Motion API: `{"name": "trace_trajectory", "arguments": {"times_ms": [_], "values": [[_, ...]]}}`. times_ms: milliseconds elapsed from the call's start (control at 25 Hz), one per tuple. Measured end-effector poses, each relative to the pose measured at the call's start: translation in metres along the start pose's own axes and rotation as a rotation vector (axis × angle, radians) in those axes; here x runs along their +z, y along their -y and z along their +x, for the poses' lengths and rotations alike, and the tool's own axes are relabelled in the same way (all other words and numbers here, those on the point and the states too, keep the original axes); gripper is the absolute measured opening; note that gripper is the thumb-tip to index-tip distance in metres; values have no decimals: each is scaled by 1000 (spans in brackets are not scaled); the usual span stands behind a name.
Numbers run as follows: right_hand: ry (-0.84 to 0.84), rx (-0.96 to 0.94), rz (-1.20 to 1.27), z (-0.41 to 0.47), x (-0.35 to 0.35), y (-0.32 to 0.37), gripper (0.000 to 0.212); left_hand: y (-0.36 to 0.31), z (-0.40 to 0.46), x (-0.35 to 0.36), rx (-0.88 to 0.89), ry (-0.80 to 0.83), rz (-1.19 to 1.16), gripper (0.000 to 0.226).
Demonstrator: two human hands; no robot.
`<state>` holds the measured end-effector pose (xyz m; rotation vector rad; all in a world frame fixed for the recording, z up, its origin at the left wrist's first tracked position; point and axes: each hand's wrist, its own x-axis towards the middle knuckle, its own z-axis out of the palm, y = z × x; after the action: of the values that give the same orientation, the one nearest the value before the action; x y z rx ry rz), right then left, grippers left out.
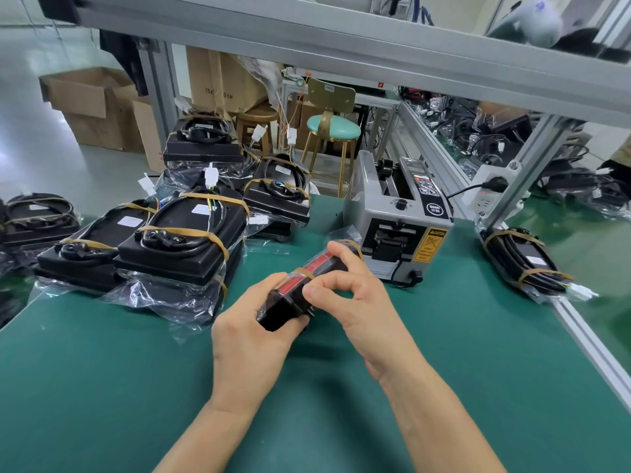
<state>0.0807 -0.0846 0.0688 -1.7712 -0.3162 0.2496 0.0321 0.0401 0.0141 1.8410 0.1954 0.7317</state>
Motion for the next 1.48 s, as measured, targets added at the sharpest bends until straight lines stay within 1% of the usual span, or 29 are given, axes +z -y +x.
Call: {"name": "trace_trajectory", "arguments": {"times_ms": [280,480,680,920,1040,1080,1120,1240,1320,1400,1480], "values": [[-17,2,-66,2,3,-1,12,-1,0,0,-10,-10,-7,54],[-51,-16,-111,2,5,-1,21,-2,0,0,-15,-15,-5,54],[-87,-41,-155,2,9,-3,15,-3,0,0,-19,-14,-2,55],[-157,-81,-226,1,15,-3,16,-3,1,-2,-47,-2,-18,54],[-263,-56,-74,2,14,-8,21,-6,0,-2,-45,-3,-12,54],[-273,-35,-37,2,15,-9,22,-7,0,-1,-43,-5,-5,55],[-269,-39,-50,2,17,-10,26,-7,0,-1,-42,-6,0,56],[-203,-115,-199,0,25,-9,42,-10,3,-3,-24,12,-18,64],[-166,-109,-198,4,19,-7,47,-10,6,-7,-8,39,-24,65],[-216,-60,-167,11,2,-9,46,-4,9,-15,-15,51,-54,65],[-313,-14,-243,18,-20,-13,42,5,12,-30,-68,87,-126,66]]}}
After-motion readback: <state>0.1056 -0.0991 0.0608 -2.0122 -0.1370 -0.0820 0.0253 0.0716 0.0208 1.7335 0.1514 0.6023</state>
